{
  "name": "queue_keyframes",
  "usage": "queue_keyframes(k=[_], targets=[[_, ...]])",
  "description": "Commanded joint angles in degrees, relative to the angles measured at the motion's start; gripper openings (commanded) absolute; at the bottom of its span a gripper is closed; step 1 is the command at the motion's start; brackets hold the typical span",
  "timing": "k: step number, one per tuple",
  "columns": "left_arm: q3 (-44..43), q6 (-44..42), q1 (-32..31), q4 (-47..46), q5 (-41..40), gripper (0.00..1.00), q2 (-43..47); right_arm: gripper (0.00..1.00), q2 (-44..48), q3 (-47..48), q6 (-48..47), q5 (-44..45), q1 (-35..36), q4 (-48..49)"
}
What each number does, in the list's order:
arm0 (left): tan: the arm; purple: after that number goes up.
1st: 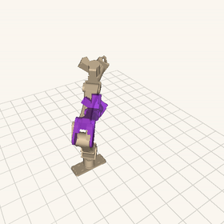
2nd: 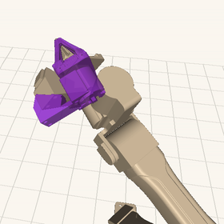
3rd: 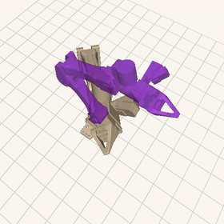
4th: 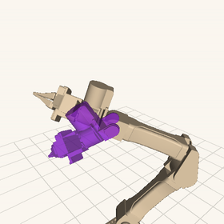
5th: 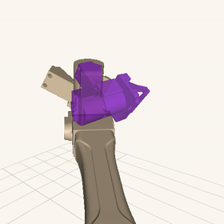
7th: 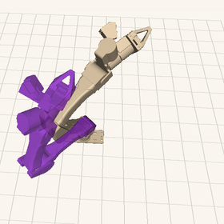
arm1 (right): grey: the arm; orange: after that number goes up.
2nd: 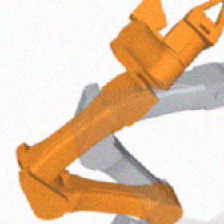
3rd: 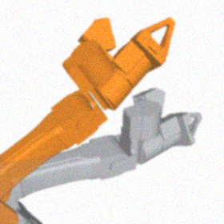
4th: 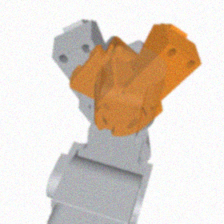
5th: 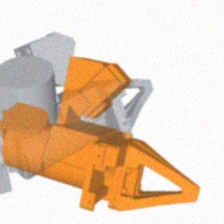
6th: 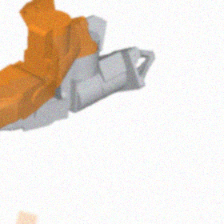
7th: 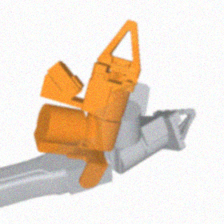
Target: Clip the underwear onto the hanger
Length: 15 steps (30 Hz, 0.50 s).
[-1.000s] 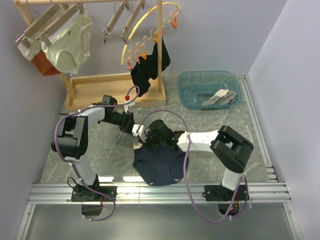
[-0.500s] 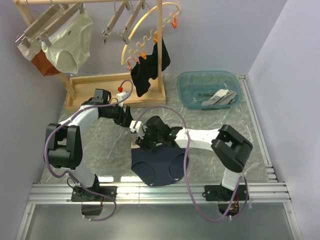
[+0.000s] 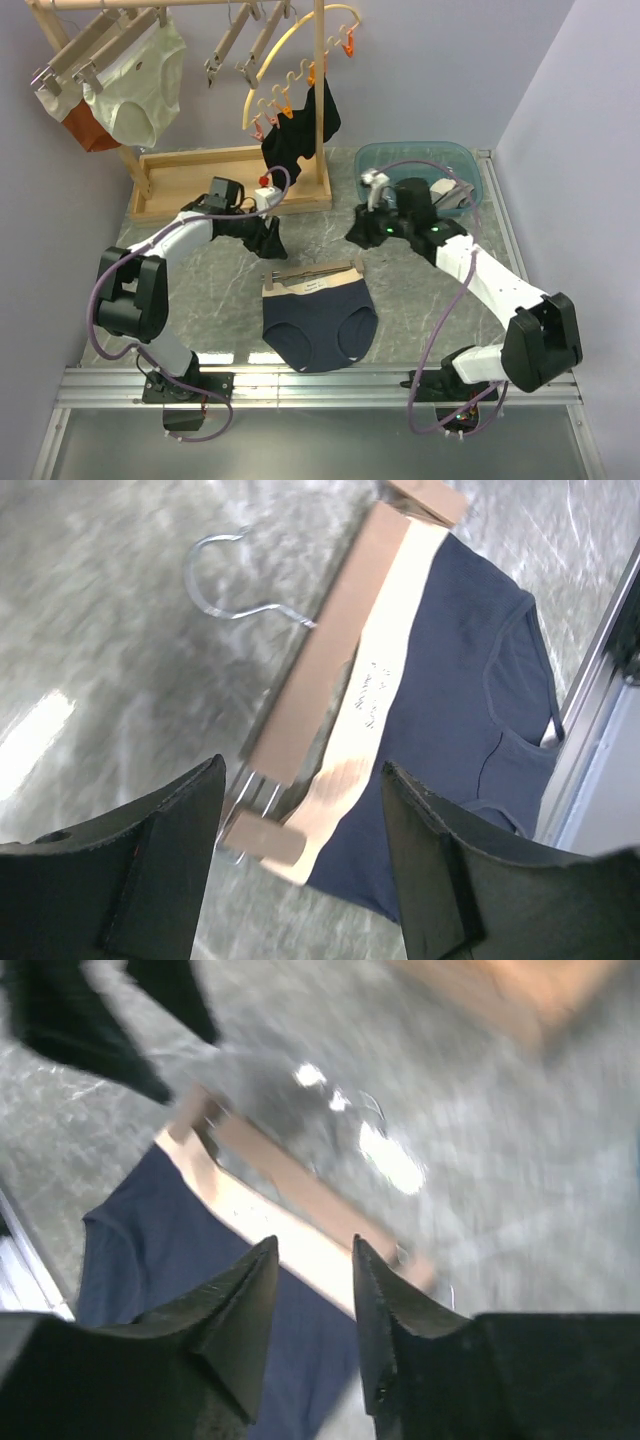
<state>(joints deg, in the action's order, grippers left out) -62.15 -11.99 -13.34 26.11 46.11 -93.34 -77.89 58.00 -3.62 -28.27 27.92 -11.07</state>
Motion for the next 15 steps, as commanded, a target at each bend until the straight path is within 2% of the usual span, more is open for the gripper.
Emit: queue_keyframes(k=[1,4,8,15], targets=[[-2.4,-1.9,-3.1,-3.4,-1.6,0.68,1.9,0.42,1.4,-3.5,6.8,-4.4,-5.7,-9.2],[-2.7,-2.9,-5.9,-3.8,-2.8,0.69,1.9,0.37,-0.8,-4.3,9.9,-7.0,-12.5,-11.9],[-3.2,-3.7,-9.5,-4.3,-3.7,0.71,3.2,0.38,-5.2,-6.1,14.0,-10.5,-19.6,-9.4],[-3.9,-3.0,-11.5,-4.2,-4.3,0.73,4.7,0.39,-15.0,-5.3,20.0,-15.0,-24.0,-5.7]])
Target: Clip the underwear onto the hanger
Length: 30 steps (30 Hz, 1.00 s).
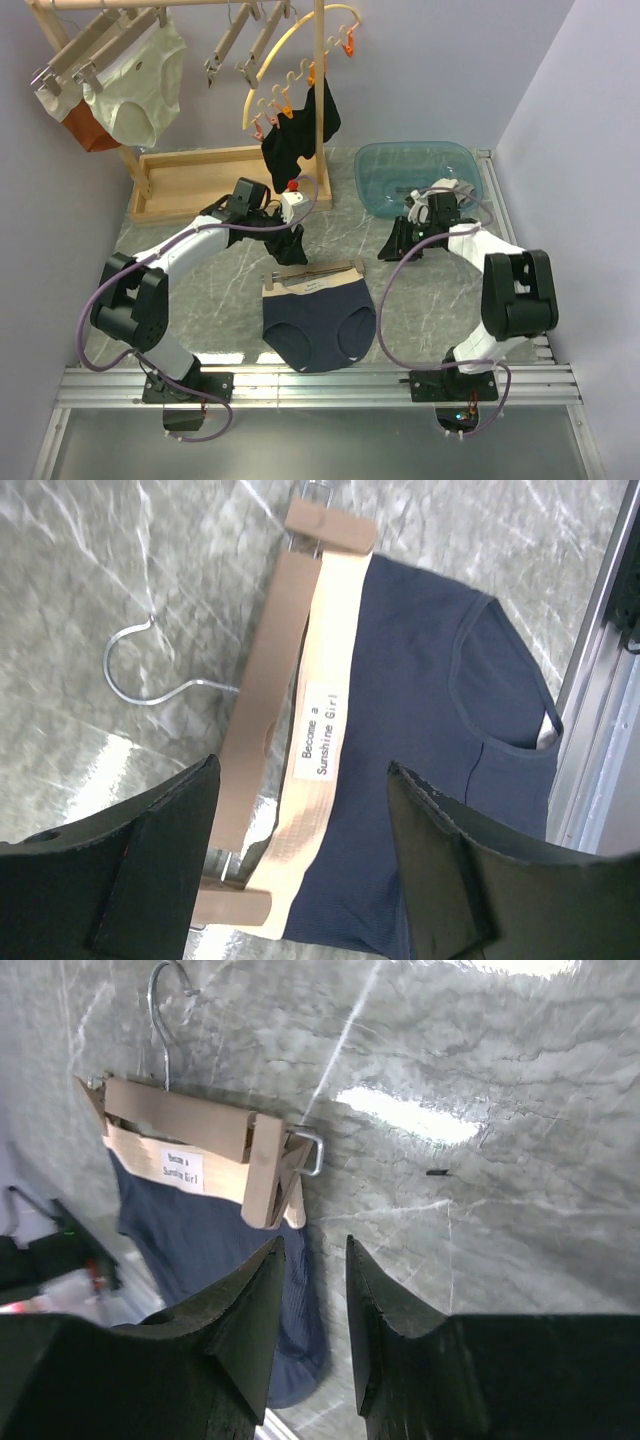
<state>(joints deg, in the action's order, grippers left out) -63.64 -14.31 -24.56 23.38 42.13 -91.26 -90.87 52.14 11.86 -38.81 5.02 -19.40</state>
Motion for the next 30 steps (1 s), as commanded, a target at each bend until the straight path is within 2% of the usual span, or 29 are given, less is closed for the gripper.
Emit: queue_keyframes(k=[1,15,21,25,30], targets=[[-2.5,-0.5,-0.4,-1.6,-0.4,0.73,2.8,0.39,-2.9,0.7,5.0,-6.0,-1.2,3.8],[-2.5,0.9,-0.7,-2.3,-0.6,0.74,2.1,0.41,-13.5,-1.2,11.1,-11.2,-1.4,14.7],[-2.8,1.2,-0.6,-1.8,-0.8,0.74,1.7,0.36,-15.4,-2.0,12.0,-12.9,-1.3,17.2],[-3.7,2.0,-0.6,-1.0,-1.3,0.75,1.0,0.29,-15.7,-2.3,12.3,-14.5,-1.3,18.0],[-4.4,3.3,-0.5,-1.2,-2.1,0.77,1.1,0.29,-14.5,-2.7,12.5,-15.3,-1.2,18.6]])
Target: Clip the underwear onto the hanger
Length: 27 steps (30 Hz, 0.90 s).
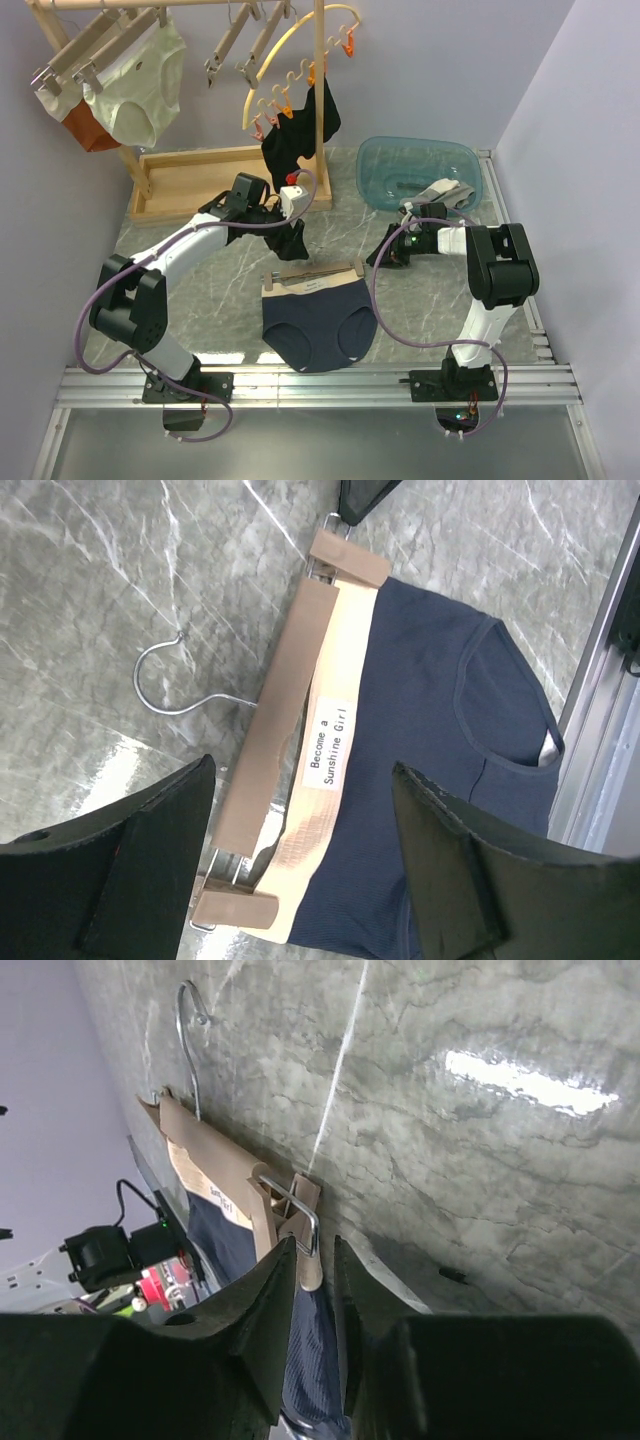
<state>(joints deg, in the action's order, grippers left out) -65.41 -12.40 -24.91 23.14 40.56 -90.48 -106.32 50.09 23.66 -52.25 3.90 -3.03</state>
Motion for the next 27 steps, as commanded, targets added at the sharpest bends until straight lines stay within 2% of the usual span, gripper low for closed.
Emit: queue_keyframes(k=[1,14,18,21,27], targets=[[-3.1,1.2,-0.1,-0.6,-0.3,0.77,0.3,0.3,0.8,-0.8,0.9,-1.9,-0.2,2.8],[-3.5,1.8,0.1,0.0,0.3,0.77,-0.1,0.29,-1.8,-1.0,3.8,-3.2,0.6,5.7],[-3.7,2.6,0.6,0.4,0.6,0.77,-0.2,0.1,-1.2,-1.2,4.0,-4.5,0.9,6.5],[-3.2,4.0,1.9,-0.1,1.5,0.77,0.2,0.0,1.5,-1.7,2.5,-5.0,0.9,5.5],[-5.1,7.3,4.9,0.7,7.7,0.77,-1.1,0.0,6.2,-1.0,3.0,-7.1,2.5,6.0]])
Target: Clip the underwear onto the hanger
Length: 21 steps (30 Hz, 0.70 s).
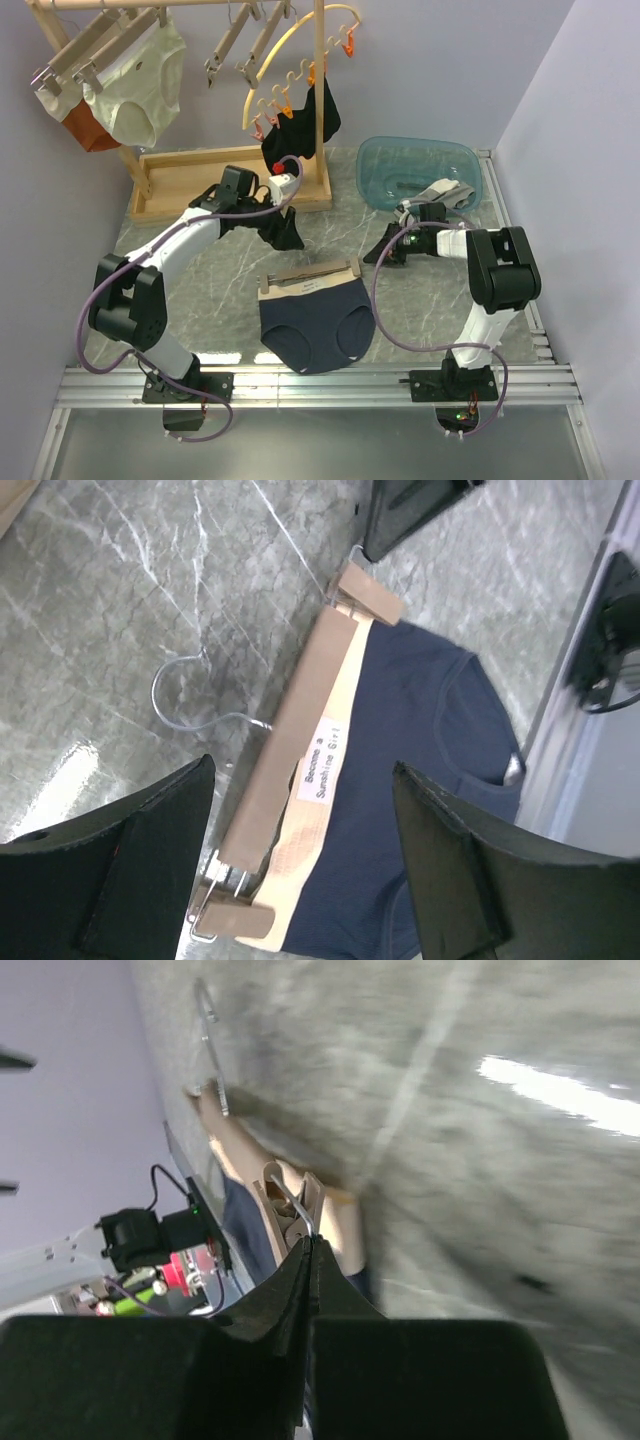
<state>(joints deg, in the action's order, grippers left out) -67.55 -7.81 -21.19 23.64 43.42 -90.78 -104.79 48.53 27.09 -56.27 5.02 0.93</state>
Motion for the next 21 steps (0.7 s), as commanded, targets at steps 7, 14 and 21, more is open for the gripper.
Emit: queue_keyframes(k=[7,14,21], targets=[[-3.9,5.7,1.7,-0.9,12.2,0.77,-0.7,0.0,11.4,3.5,-6.2,-2.1,5.3,-3.1],[-8.1,7.4,0.4,-0.8,15.6,0.83,-3.4,0.0,15.6,5.9,-16.7,3.7,8.9,-8.7],[-11.1,6.9,-1.5,-0.3,20.0,0.85,-10.8,0.0,18.8,6.3,-20.2,6.0,10.5,-10.0]])
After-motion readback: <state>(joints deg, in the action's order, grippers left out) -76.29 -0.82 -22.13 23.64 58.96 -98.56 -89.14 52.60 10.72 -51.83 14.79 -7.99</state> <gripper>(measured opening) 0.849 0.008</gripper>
